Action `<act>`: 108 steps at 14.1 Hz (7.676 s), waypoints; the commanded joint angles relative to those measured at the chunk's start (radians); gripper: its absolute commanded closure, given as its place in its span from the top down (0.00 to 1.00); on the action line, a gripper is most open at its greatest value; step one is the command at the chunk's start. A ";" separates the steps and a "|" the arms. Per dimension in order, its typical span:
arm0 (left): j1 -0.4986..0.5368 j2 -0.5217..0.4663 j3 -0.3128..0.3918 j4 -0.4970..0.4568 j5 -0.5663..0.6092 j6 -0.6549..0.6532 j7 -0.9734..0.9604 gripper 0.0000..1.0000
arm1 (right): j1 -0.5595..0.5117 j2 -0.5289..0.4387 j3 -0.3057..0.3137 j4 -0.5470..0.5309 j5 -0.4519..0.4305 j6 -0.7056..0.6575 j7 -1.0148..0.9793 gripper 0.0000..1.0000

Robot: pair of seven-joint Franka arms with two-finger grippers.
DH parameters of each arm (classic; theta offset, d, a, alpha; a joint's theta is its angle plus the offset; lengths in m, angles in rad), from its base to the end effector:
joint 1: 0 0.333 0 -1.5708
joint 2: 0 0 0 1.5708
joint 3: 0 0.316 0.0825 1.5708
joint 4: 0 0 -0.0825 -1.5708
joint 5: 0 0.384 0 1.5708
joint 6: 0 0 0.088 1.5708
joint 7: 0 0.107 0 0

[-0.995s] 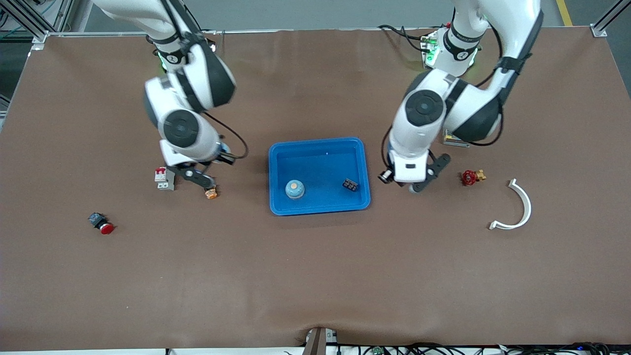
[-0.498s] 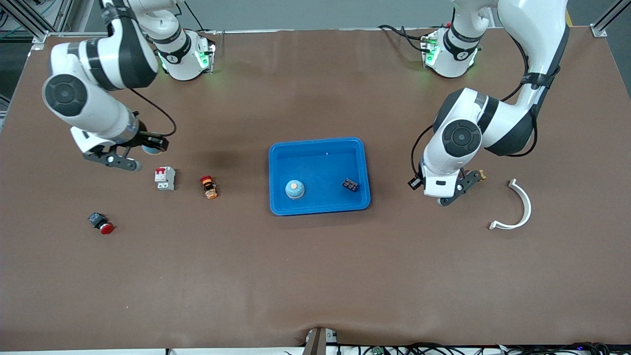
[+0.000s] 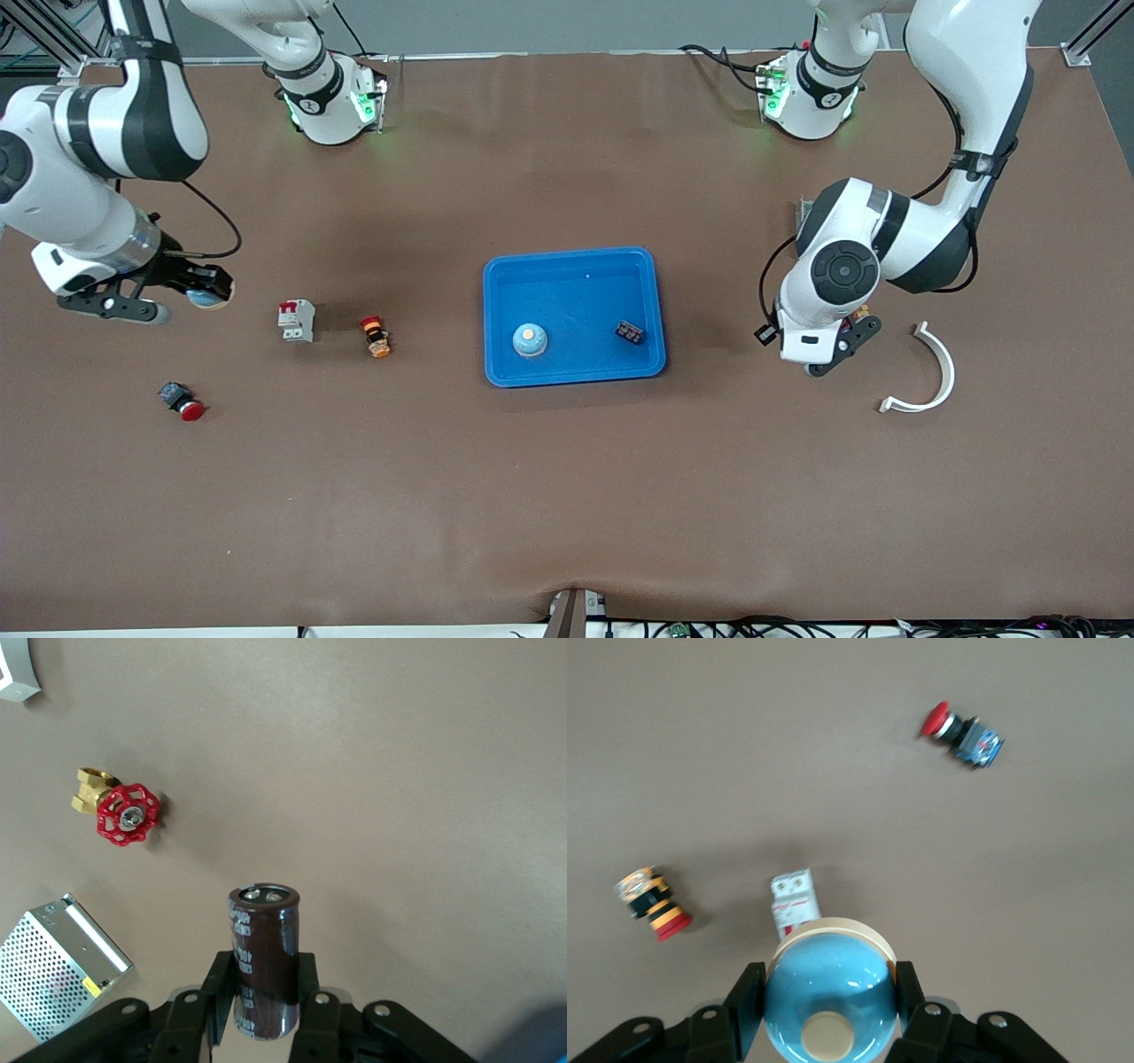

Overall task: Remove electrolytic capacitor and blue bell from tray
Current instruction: 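Carry the capacitor with the left gripper while the right gripper carries the bell, then release the capacitor with the left gripper while the right gripper releases the bell, then reach the left gripper to the capacitor while the right gripper reaches the bell, then grasp the capacitor with the left gripper while the right gripper grasps the bell, then carry the capacitor with the left gripper while the right gripper carries the bell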

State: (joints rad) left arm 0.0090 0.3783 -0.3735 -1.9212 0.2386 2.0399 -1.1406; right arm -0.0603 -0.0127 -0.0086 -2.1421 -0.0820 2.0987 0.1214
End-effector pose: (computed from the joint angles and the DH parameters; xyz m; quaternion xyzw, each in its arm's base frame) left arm 0.5630 -0.1914 0.2900 -0.9409 -0.3180 0.0609 0.0994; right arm 0.5311 -0.0406 0.4069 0.9965 -0.0738 -0.0144 0.0354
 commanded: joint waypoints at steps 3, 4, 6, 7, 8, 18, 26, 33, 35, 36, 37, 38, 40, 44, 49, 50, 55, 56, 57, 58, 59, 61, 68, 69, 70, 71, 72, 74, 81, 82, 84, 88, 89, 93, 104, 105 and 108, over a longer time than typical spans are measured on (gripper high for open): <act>0.032 -0.018 -0.010 -0.022 0.019 -0.009 -0.016 0.00 | -0.093 0.159 0.022 0.034 -0.012 0.125 -0.039 0.00; 0.040 -0.022 -0.011 -0.027 0.015 -0.009 -0.018 0.00 | -0.102 0.199 0.022 0.053 -0.004 0.139 -0.037 0.00; 0.046 -0.021 -0.011 -0.041 0.010 -0.009 -0.019 0.00 | -0.118 0.267 0.022 0.106 0.008 0.141 -0.028 0.00; 0.054 -0.021 -0.011 -0.045 0.008 -0.009 -0.019 0.00 | -0.124 0.290 0.022 0.126 0.036 0.142 -0.029 0.00; 0.064 -0.021 -0.011 -0.059 0.007 -0.007 -0.019 0.00 | -0.124 0.312 0.022 0.148 0.068 0.141 -0.032 0.00; 0.172 -0.010 -0.010 -0.259 0.024 0.161 0.030 0.00 | -0.133 0.496 0.022 0.235 0.143 0.276 -0.020 0.00; 0.174 0.025 -0.011 -0.317 0.094 0.223 0.032 0.00 | -0.130 0.560 0.021 0.220 0.211 0.339 -0.023 0.00; 0.166 0.039 -0.011 -0.302 0.097 0.218 0.028 1.00 | -0.131 0.580 0.019 0.219 0.203 0.350 -0.025 0.00; 0.163 0.027 -0.018 -0.279 0.099 0.194 0.021 1.00 | -0.134 0.579 0.018 0.220 0.206 0.347 0.000 0.99; 0.163 0.022 -0.028 -0.254 0.097 0.160 0.018 1.00 | -0.130 0.577 0.018 0.220 0.202 0.342 0.003 1.00; 0.163 0.022 -0.044 -0.225 0.097 0.117 0.013 1.00 | -0.125 0.571 0.018 0.220 0.202 0.331 0.004 1.00; 0.163 0.022 -0.057 -0.190 0.096 0.073 0.010 1.00 | -0.124 0.559 0.018 0.220 0.202 0.316 0.009 1.00; 0.164 0.019 -0.080 -0.118 0.078 0.008 0.007 1.00 | -0.110 0.516 0.019 0.235 0.202 0.215 0.113 1.00; 0.155 0.028 -0.116 -0.003 0.073 -0.050 -0.005 1.00 | -0.004 0.444 0.027 0.235 0.209 0.152 0.669 1.00; 0.082 0.048 -0.119 0.080 -0.004 -0.052 -0.036 1.00 | 0.111 0.450 0.022 0.297 0.182 0.137 0.955 1.00; 0.060 0.059 -0.119 0.099 -0.010 -0.052 -0.060 1.00 | 0.116 0.451 0.025 0.301 0.183 0.141 0.966 1.00; -0.067 0.152 -0.119 0.230 -0.010 -0.052 -0.263 1.00 | 0.258 0.450 0.025 0.314 0.182 0.147 1.249 1.00; -0.086 0.172 -0.119 0.253 -0.010 -0.052 -0.296 1.00 | 0.298 0.450 0.024 0.326 0.179 0.156 1.323 1.00; -0.102 0.189 -0.119 0.272 -0.010 -0.052 -0.327 1.00 | 0.335 0.451 0.024 0.335 0.177 0.158 1.362 1.00; -0.121 0.204 -0.119 0.289 -0.008 -0.052 -0.358 1.00 | 0.362 0.451 0.024 0.337 0.179 0.164 1.380 1.00; -0.139 0.223 -0.119 0.307 -0.008 -0.050 -0.385 1.00 | 0.384 0.451 0.024 0.335 0.179 0.181 1.414 1.00; -0.178 0.251 -0.119 0.344 -0.008 -0.050 -0.438 1.00 | 0.440 0.453 0.024 0.335 0.180 0.219 1.529 1.00; -0.258 0.315 -0.110 0.337 0.007 0.072 -0.622 1.00 | 0.579 0.549 0.022 0.356 0.177 0.348 1.813 1.00; -0.259 0.330 -0.110 0.337 0.008 0.088 -0.645 1.00 | 0.592 0.568 0.022 0.378 0.176 0.347 1.869 1.00; -0.264 0.340 -0.108 0.334 0.010 0.101 -0.657 1.00 | 0.605 0.583 0.021 0.392 0.174 0.347 1.908 1.00; -0.273 0.347 -0.108 0.330 0.008 0.103 -0.660 1.00 | 0.614 0.594 0.022 0.401 0.174 0.345 1.928 1.00; -0.274 0.352 -0.107 0.324 0.008 0.103 -0.662 0.93 | 0.625 0.602 0.022 0.404 0.172 0.345 1.946 1.00; -0.274 0.360 -0.107 0.306 0.010 0.105 -0.666 0.85 | 0.648 0.612 0.021 0.407 0.172 0.343 1.965 1.00; -0.282 0.404 -0.096 0.307 0.010 0.167 -0.679 0.71 | 0.715 0.666 0.018 0.410 0.166 0.343 1.980 1.00; -0.284 0.409 -0.093 0.307 0.011 0.169 -0.679 0.68 | 0.718 0.669 0.016 0.412 0.166 0.342 1.982 1.00; -0.284 0.410 -0.093 0.307 0.024 0.171 -0.683 0.64 | 0.721 0.675 0.016 0.416 0.166 0.343 1.991 1.00; -0.281 0.425 -0.091 0.314 0.024 0.195 -0.686 0.31 | 0.720 0.711 0.004 0.461 0.137 0.343 2.009 1.00; -0.282 0.429 -0.091 0.317 0.024 0.197 -0.686 0.16 | 0.720 0.718 0.002 0.468 0.137 0.343 2.009 1.00; -0.270 0.410 -0.093 0.332 0.019 0.195 -0.683 0.00 | 0.721 0.744 -0.008 0.502 0.137 0.343 2.011 1.00; -0.080 0.186 -0.093 0.329 0.025 -0.053 -0.276 0.00 | 0.761 0.746 -0.008 0.502 0.133 0.342 2.023 1.00; -0.042 0.188 -0.093 0.320 0.027 -0.058 -0.236 0.00 | 0.766 0.746 -0.008 0.502 0.131 0.343 2.023 1.00; 0.073 0.206 -0.091 0.289 0.033 -0.058 -0.064 0.00 | 0.767 0.752 -0.010 0.504 0.131 0.345 2.023 0.85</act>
State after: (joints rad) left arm 0.0208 0.5833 -0.4568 -1.6028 0.2541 1.9846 -1.2876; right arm 0.6939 0.7204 -0.0070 -1.6611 0.0716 2.4491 2.1136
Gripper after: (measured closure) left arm 0.670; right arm 0.048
